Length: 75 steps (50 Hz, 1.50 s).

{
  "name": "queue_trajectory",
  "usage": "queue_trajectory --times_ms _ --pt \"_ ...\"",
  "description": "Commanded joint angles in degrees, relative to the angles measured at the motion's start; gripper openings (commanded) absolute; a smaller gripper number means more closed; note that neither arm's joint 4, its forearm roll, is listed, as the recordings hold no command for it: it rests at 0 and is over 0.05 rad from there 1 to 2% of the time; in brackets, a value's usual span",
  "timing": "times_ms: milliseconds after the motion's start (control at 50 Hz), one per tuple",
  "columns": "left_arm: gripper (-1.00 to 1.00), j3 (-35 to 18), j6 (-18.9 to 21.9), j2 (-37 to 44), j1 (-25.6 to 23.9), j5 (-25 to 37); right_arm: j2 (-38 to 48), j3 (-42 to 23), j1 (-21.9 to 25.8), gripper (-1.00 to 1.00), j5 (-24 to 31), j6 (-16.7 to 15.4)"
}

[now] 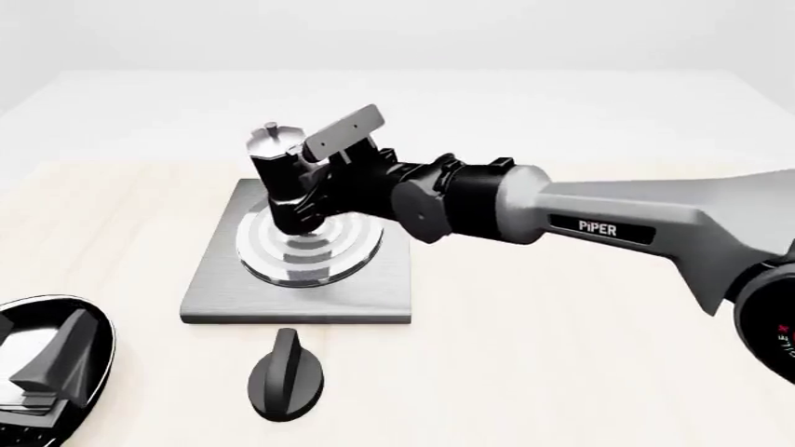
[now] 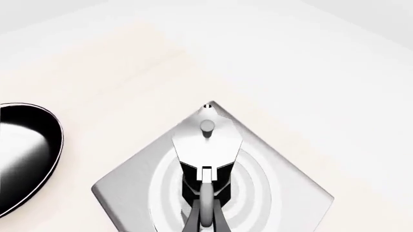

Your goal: Turn on the stove and put the moka pot on it.

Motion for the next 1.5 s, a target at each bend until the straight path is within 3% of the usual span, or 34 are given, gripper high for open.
queue_trajectory --times_ms 20,780,800,820,1200,1500 --pt "1.0 0.1 0.1 0.0 0.0 0.0 1.9 -0.7 -0.6 -1.0 -2.1 0.5" --pt "1.0 0.1 0.3 0.0 -0.1 0.0 4.3 3.6 -0.8 -1.0 -5.9 3.5" --pt "1.0 0.1 0.4 0.0 -0.1 0.0 4.9 2.6 -1.8 1.0 -5.2 2.0" --pt "1.0 0.0 0.4 0.0 -0.1 0.0 3.9 3.8 -0.9 1.0 -5.9 3.2" --pt "1.0 0.0 0.6 0.0 -0.3 -0.5 -10.8 10.7 -0.5 1.0 -0.4 1.9" --pt "1.0 0.0 1.1 0.0 0.1 -1.4 -30.6 24.7 1.7 1.0 3.0 3.7"
